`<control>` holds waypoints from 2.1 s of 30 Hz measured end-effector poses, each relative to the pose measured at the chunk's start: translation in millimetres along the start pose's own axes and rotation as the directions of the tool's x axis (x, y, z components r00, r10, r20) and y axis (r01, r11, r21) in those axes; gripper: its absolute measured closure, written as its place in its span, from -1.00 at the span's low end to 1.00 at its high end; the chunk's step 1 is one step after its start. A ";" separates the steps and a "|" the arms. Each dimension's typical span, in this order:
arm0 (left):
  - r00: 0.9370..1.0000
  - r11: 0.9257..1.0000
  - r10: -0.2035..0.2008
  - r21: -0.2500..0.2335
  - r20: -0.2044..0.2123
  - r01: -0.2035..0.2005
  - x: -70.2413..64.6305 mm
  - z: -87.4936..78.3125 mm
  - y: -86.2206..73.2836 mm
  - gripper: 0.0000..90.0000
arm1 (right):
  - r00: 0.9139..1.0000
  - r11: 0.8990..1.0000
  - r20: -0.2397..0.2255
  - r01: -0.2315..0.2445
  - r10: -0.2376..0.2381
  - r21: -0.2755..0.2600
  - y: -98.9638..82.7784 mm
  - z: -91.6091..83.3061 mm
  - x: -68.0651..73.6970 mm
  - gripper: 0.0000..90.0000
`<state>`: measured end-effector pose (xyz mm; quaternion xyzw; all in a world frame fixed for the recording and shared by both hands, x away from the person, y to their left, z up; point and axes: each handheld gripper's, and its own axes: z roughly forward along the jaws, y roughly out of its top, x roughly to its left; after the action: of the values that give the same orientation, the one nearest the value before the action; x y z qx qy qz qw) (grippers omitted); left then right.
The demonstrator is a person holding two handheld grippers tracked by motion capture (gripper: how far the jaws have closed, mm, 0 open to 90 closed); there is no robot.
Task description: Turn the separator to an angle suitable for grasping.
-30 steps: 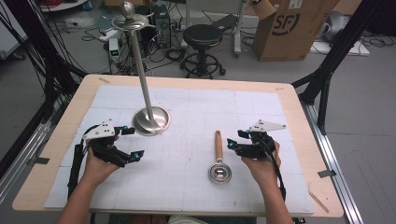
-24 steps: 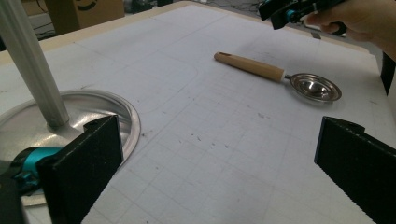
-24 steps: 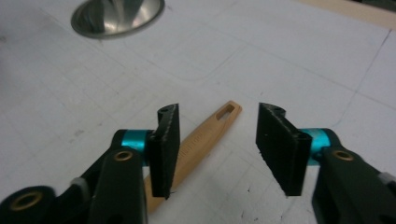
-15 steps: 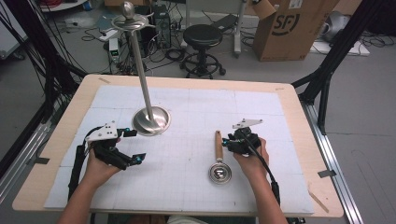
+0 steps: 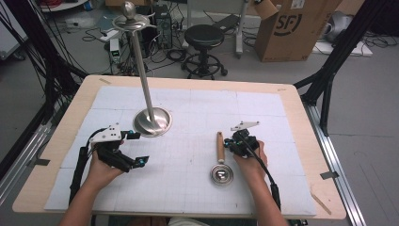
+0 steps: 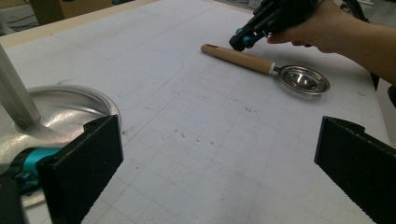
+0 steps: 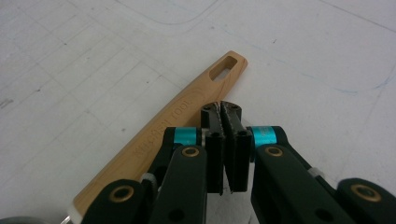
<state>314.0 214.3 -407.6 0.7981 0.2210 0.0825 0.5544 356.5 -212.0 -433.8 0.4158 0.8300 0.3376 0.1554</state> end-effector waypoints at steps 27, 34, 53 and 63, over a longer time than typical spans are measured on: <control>1.000 1.000 0.006 0.011 0.008 -0.006 -3.3 1.9 0.0 -0.96 | 0.989 0.996 -0.117 0.094 -0.093 -0.004 10.7 12.3 25.6 0.99; 1.000 1.000 0.008 0.015 0.006 -0.008 -3.3 1.8 0.0 -0.96 | 0.976 0.988 -0.160 0.152 -0.149 0.008 16.5 16.4 40.8 0.99; 1.000 1.000 0.014 0.003 0.002 -0.014 -3.1 -3.4 1.9 -0.96 | 0.961 0.988 -0.232 0.150 -0.153 -0.032 18.4 8.1 48.4 0.37; 1.000 1.000 0.015 -0.008 0.002 -0.014 -2.8 -4.5 2.7 -0.96 | 0.958 0.990 -0.255 0.116 -0.133 -0.081 15.2 -16.4 34.8 0.00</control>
<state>310.5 216.1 -403.1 0.7975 0.2143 0.0867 0.5572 335.6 -185.0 -410.6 0.3095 0.8564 0.4056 0.0798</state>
